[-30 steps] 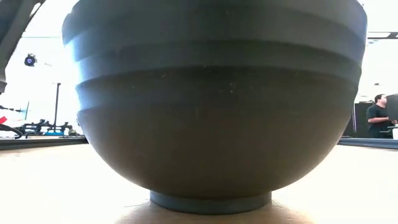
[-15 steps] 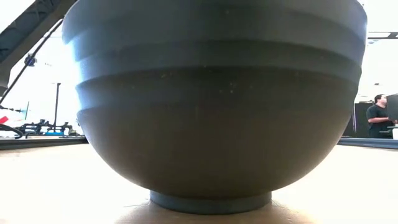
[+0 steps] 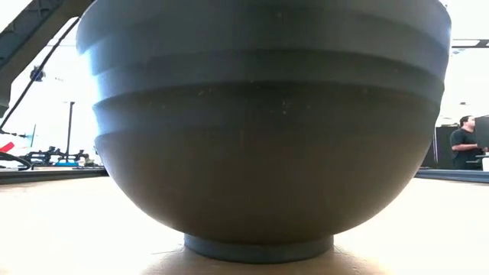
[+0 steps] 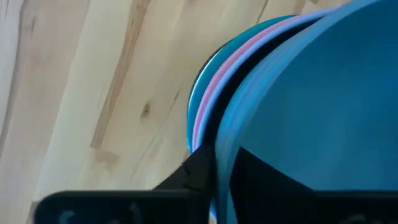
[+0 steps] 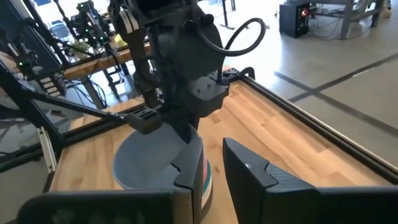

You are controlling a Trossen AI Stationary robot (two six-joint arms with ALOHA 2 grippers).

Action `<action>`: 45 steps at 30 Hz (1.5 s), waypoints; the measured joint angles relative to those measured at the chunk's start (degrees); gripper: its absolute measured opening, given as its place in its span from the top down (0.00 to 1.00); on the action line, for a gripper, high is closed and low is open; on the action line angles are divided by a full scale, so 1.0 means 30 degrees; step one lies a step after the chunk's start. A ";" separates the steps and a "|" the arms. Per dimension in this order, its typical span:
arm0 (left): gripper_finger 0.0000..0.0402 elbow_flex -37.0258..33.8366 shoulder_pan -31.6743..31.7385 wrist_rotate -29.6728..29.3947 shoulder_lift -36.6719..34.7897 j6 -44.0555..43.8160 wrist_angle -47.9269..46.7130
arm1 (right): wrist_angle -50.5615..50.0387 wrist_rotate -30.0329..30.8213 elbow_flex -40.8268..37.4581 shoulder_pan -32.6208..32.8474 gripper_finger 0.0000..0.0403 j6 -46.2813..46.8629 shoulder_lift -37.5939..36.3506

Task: Nest bowls inside each other
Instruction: Stack the light blue bowl on top of the purple bowl, then stack the black bowl on top of the light blue bowl

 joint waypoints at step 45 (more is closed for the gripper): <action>0.43 -0.4097 -0.5556 -0.3956 -0.8163 -0.4131 0.1117 | 0.0900 -0.0592 -0.0092 0.0022 0.86 0.1857 0.0115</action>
